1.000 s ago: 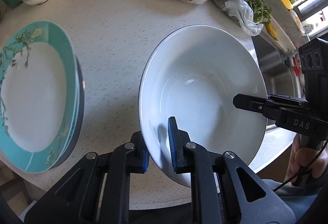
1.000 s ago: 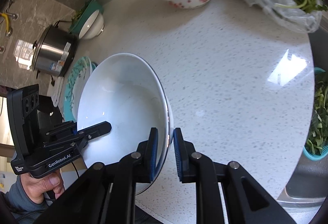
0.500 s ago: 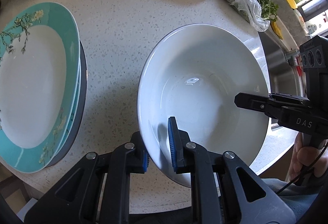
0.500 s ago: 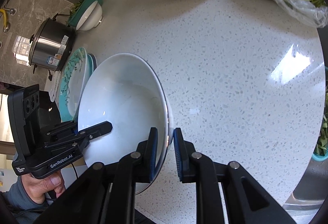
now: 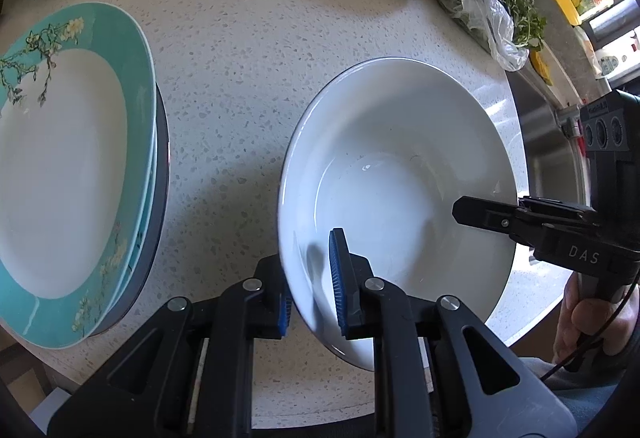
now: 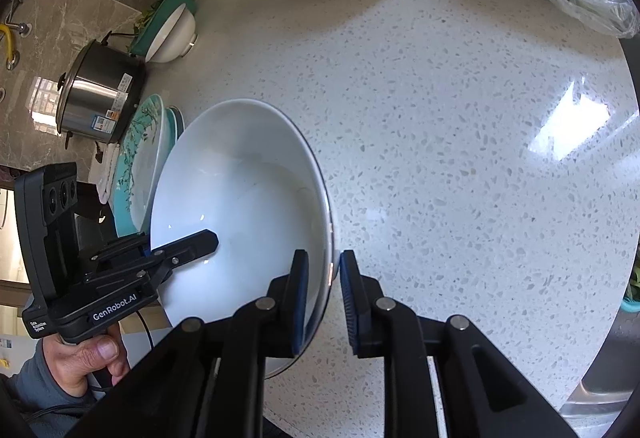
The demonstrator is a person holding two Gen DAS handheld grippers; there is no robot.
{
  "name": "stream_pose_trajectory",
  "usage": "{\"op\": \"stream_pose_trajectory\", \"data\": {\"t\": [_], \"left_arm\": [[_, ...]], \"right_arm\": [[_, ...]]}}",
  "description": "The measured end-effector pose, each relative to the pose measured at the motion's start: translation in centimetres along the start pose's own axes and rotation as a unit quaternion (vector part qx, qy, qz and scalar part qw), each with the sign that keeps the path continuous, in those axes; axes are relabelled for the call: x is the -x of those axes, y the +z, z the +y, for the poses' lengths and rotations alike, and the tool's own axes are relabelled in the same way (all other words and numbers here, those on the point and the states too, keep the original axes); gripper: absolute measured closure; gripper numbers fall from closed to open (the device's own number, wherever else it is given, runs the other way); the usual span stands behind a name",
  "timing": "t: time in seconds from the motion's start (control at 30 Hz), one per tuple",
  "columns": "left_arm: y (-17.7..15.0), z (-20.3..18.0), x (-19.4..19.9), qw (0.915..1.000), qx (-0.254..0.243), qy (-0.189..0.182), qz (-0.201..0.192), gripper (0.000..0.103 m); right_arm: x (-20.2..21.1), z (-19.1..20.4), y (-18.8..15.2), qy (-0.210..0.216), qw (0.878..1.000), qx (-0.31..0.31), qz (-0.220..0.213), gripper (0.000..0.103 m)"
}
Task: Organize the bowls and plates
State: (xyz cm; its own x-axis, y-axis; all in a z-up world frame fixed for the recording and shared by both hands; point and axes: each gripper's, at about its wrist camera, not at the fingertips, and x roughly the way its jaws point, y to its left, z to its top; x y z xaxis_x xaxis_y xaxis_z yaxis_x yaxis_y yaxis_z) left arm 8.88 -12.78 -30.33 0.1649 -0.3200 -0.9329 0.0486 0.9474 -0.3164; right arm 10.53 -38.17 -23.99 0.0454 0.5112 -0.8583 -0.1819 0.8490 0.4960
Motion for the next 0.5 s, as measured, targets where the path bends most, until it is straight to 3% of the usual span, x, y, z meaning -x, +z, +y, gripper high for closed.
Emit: {"op": "stream_pose_trajectory", "data": {"t": [0.07, 0.1, 0.13, 0.2, 0.3, 0.4, 0.5], "left_arm": [[-0.1, 0.1, 0.7, 0.9999, 0.001, 0.005, -0.010, 0.081], [-0.1, 0.1, 1.1, 0.9999, 0.001, 0.008, -0.014, 0.073], [-0.1, 0.2, 1.6, 0.9998, 0.002, 0.009, -0.018, 0.057], [-0.1, 0.2, 3.1, 0.9996, 0.003, 0.015, -0.025, 0.037], [-0.1, -0.1, 5.7, 0.9995, 0.000, 0.015, -0.026, 0.035], [1.4, -0.2, 9.1, 0.9994, -0.009, 0.004, -0.033, 0.018], [6.0, -0.7, 13.5, 0.9966, -0.044, -0.009, -0.069, 0.012]], "right_arm": [[0.1, 0.1, 0.0, 0.001, 1.000, -0.002, 0.000, 0.053], [0.5, 0.2, 0.0, 0.000, 1.000, -0.001, -0.005, 0.046], [0.8, 0.2, 0.0, -0.001, 1.000, 0.001, -0.009, 0.037], [1.7, 0.1, -0.1, 0.001, 1.000, 0.002, -0.011, 0.036], [4.1, -0.7, -0.2, 0.004, 1.000, -0.009, -0.027, 0.029], [7.2, -2.2, 1.1, 0.014, 0.997, -0.032, -0.068, 0.021], [10.7, -3.4, 3.7, 0.020, 0.989, -0.056, -0.136, 0.021]]}}
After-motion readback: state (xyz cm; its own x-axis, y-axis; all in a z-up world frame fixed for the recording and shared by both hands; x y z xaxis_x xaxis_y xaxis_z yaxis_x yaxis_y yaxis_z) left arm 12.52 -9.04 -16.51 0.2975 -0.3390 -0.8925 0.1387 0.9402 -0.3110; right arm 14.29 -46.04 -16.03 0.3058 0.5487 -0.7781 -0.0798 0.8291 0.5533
